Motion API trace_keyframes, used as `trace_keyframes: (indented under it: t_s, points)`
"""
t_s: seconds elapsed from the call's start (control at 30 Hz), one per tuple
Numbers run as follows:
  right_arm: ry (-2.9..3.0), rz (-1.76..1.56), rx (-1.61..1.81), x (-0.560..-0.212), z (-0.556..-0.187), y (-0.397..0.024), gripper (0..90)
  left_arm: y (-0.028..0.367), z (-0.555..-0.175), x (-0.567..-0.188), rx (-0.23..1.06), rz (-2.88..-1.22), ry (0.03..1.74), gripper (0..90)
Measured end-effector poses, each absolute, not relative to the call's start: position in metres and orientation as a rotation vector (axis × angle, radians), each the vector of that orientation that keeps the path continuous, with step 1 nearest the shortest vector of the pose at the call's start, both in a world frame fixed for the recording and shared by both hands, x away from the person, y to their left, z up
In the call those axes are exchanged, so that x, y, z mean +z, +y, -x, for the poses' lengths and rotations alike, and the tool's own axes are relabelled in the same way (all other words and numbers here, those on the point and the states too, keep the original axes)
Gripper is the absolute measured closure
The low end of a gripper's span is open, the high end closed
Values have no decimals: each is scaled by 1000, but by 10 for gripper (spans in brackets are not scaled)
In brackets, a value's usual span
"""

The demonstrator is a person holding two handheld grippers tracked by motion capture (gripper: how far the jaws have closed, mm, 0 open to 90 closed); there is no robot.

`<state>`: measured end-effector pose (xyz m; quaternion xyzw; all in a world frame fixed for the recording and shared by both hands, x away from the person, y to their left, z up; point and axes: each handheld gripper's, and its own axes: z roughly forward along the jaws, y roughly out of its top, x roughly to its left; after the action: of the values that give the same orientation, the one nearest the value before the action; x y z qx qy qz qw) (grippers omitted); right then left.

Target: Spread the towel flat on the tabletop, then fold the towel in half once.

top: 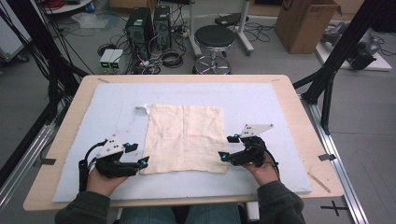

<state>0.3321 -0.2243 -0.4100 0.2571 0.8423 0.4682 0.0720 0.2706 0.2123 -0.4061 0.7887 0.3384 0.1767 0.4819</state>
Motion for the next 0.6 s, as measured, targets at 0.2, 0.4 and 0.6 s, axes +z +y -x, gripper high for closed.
trace_keyframes:
  t_s: [0.2,0.4,0.6]
  points:
    - [2554,-773,1396,-410,-334,-223,243,213,-276,-402,423,-1920,828,330]
    - [2549,-791,1400,-407,-338,-226,234,210,-281,-398,417,-1918,820,328]
    - [2548,-807,1393,-405,-341,-227,216,207,-286,-397,417,-1924,817,327]
